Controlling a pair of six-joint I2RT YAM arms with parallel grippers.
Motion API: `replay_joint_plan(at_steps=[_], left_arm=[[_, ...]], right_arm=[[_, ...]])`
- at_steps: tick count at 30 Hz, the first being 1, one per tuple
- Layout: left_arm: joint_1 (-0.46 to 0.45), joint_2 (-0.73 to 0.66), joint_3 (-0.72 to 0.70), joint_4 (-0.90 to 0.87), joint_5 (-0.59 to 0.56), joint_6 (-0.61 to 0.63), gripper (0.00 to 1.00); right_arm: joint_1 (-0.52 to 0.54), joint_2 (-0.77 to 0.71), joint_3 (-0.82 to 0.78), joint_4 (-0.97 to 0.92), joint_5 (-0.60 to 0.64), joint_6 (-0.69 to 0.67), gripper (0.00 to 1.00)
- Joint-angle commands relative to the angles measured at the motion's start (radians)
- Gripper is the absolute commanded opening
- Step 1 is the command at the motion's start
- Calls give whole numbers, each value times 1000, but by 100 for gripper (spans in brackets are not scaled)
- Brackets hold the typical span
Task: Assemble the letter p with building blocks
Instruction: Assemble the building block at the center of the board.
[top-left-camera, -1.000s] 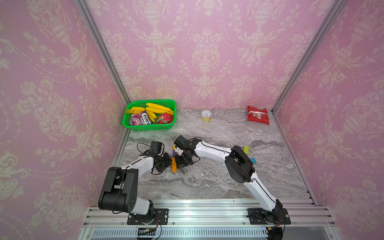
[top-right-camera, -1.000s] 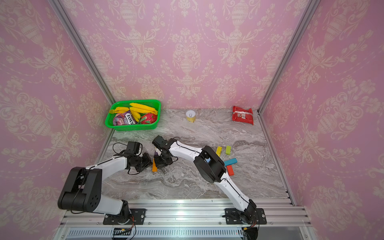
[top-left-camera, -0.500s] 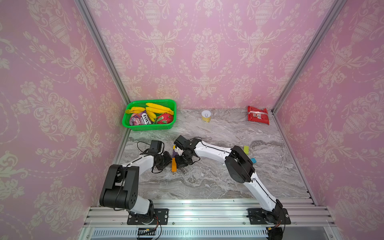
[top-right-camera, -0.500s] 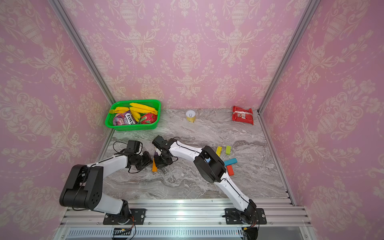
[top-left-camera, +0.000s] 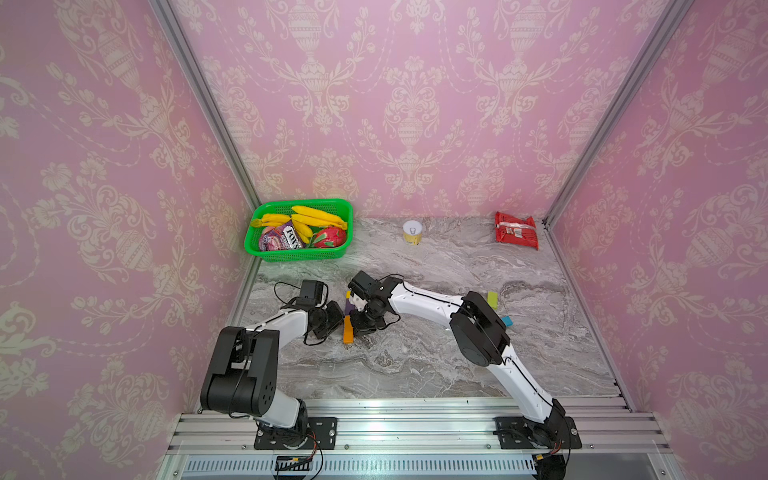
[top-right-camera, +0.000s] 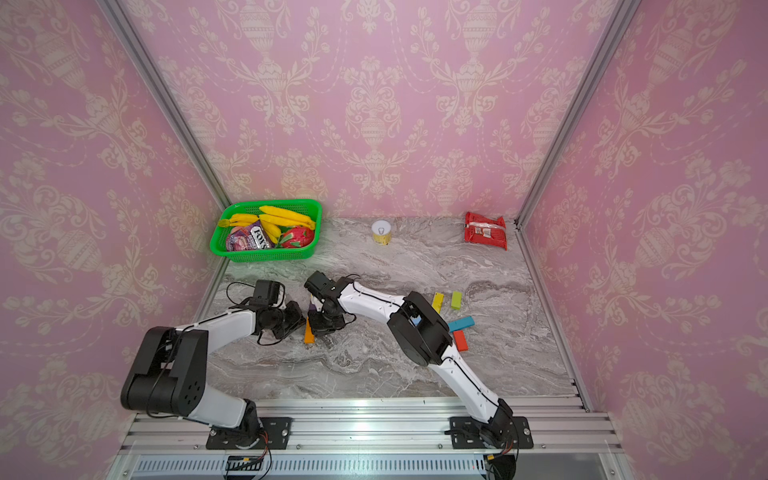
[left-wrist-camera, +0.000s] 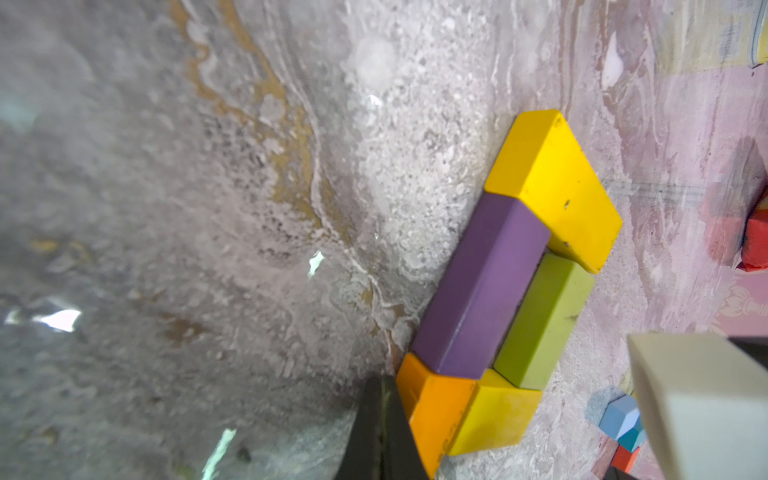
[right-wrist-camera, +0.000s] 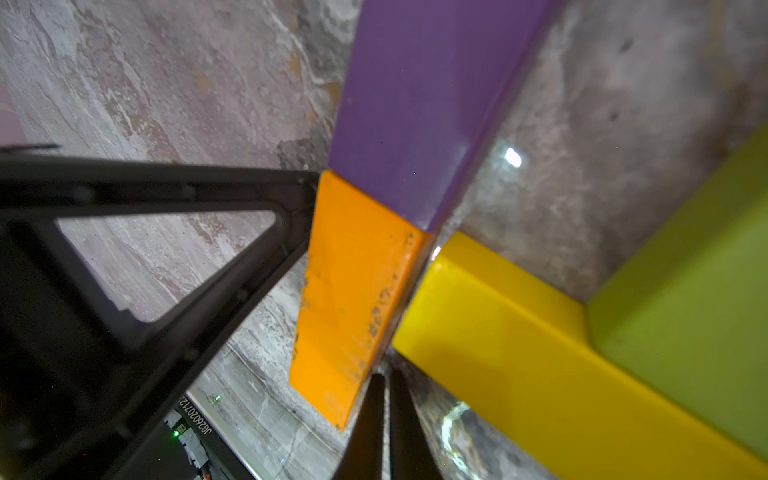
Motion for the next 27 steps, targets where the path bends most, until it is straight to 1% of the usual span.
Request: replay_joint_plan(at_steps=[1,6,17,22,24,27], left_arm=[[6,46,-26,-59,-35,8,0],[6,54,-29,-44,-26,0,0],[8,37,-38,-75,-48,11,0],[14,-17,-15,-129,-91,31,0],[22,-50,14,-175,-122,52,0],[43,-61,72,-232,-133,84,0]], right_arm=[[-6,-31,-31,-22,39,15,9],[-6,-30,-35,-21,38,15,9],[-7,-51,-56,-14,48,18,9],[-6,-132,-101,42,81,-5,9],[-7,-172,-113,59,106,-24,10],[-11,-231,-133,80,151,-28,9]])
